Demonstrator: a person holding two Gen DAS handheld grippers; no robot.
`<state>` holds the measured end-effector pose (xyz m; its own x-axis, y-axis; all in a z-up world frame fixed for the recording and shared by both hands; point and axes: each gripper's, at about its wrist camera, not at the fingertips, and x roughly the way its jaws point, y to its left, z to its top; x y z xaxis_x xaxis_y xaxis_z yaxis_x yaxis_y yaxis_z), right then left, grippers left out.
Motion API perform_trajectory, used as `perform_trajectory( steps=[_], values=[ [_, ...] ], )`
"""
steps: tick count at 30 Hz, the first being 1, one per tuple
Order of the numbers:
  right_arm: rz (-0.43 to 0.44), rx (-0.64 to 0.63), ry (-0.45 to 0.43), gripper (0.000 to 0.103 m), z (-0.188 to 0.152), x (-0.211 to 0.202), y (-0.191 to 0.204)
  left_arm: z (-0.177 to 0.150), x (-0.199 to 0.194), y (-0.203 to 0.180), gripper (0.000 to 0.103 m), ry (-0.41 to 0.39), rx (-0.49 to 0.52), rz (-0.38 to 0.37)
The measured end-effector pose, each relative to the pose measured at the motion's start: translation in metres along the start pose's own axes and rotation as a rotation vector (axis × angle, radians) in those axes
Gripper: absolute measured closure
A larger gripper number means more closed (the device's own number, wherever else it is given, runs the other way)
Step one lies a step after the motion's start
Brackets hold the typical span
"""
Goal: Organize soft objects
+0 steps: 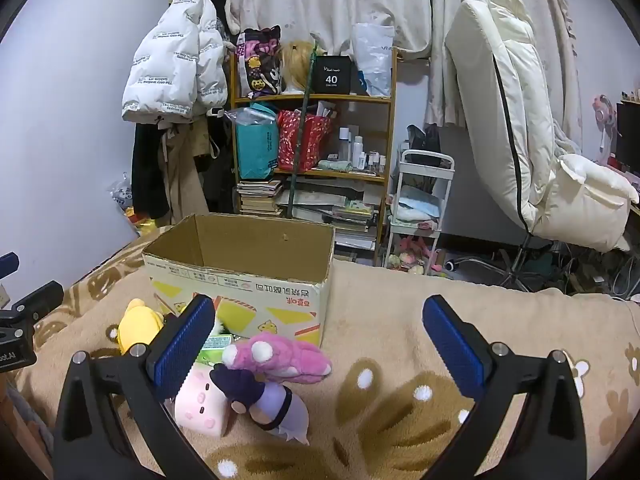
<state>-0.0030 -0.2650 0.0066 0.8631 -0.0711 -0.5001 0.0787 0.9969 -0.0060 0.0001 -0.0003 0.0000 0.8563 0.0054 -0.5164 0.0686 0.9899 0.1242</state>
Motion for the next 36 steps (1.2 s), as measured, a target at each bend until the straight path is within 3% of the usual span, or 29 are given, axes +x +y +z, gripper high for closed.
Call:
perform_trajectory(
  steps=[36],
  values=[
    [-0.004, 0.004, 0.002, 0.000, -0.0012, 0.0020, -0.0014, 0.0046, -0.0076, 0.0077, 0.000, -0.016, -0.017, 0.015]
  ],
)
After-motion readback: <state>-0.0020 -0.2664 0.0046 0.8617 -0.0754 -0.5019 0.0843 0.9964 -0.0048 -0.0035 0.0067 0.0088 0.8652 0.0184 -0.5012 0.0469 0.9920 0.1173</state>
